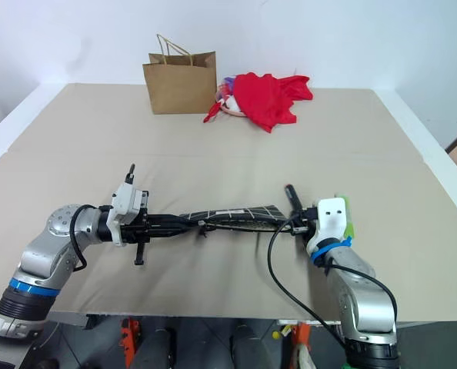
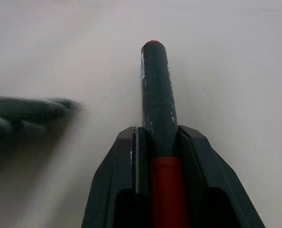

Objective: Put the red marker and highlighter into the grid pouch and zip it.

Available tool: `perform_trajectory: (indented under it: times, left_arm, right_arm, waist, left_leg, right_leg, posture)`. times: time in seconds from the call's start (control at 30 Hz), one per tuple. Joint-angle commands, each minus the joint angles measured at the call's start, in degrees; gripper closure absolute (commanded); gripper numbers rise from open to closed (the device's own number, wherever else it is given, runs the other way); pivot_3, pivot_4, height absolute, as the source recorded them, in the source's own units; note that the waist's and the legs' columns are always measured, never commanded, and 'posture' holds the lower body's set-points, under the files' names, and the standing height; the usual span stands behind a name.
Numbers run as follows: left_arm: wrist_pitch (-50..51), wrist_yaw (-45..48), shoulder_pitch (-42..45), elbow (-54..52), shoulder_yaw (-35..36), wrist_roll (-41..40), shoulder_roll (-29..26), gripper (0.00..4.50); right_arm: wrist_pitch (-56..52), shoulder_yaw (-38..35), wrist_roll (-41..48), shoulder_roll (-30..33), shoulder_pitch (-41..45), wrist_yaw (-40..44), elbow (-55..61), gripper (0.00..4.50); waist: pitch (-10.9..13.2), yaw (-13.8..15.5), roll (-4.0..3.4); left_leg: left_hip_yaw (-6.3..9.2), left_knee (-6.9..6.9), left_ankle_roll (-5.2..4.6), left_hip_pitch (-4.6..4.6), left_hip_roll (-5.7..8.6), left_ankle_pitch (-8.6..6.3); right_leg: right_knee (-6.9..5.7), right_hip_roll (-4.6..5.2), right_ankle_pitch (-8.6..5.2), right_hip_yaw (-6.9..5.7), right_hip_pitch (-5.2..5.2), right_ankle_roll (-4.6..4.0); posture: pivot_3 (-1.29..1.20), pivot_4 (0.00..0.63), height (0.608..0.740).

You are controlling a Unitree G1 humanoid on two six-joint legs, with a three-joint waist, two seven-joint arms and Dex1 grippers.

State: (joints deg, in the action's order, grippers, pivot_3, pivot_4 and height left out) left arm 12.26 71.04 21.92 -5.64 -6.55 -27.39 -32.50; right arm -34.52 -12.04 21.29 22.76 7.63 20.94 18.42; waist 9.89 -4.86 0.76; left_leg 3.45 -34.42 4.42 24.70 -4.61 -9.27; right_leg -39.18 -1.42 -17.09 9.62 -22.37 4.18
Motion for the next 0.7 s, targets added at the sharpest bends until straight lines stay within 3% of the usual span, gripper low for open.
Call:
perform_trajectory:
  times: [0.03,0.17,0.3,0.47,0.7]
  left_arm:
    - [-0.7,1.6,0.2,-1.9,0.2,-0.5,-0.6,4.5]
    - [0.1,3.3,0.9,-1.1,0.0,-1.0,-0.8,4.5]
    - [0.3,5.0,2.1,0.3,-0.4,-0.7,-0.9,4.5]
    - [0.2,5.4,2.6,0.8,-0.5,-0.5,-0.5,4.5]
    - [0.1,4.9,2.3,-0.7,-1.2,-0.6,0.2,4.5]
  right_arm:
    - [3.1,-6.4,7.4,9.5,5.6,13.0,2.3,3.88]
    - [-0.7,-9.6,20.4,20.7,8.9,30.7,3.1,3.88]
    - [-9.7,-9.2,31.5,31.2,4.4,43.6,8.5,3.88]
    - [-10.5,-6.8,31.4,38.0,-0.6,49.7,11.4,3.88]
    - [-6.4,-3.0,25.3,39.6,-1.1,52.4,8.3,3.88]
  waist:
    - [0.1,0.1,-0.09]
    - [0.1,0.4,-0.08]
    - [0.1,0.8,-0.09]
    - [0.1,0.7,-0.07]
    - [0.1,0.7,-0.03]
  left_leg:
    - [0.01,0.02,0.0,-0.01,0.0,0.0]
    - [0.04,0.12,-0.1,0.0,0.01,-0.06]
    - [0.07,0.11,-0.38,0.03,-0.01,-0.23]
    - [0.04,0.01,-0.46,0.16,0.01,-0.28]
    - [0.03,-0.12,-0.31,0.1,0.01,-0.18]
  right_leg:
    - [0.0,0.0,-0.01,-0.01,0.0,0.0]
    - [0.02,-0.01,-0.14,-0.05,0.04,-0.03]
    - [0.02,-0.02,-0.34,-0.17,0.09,-0.16]
    - [0.05,0.09,-0.47,-0.31,0.09,-0.1]
    - [0.04,0.11,-0.29,-0.31,0.13,0.0]
  posture:
    - [0.0,0.15,0.74]
    - [0.0,0.15,0.74]
    - [0.0,0.15,0.74]
    - [0.0,0.15,0.74]
    - [0.0,0.15,0.74]
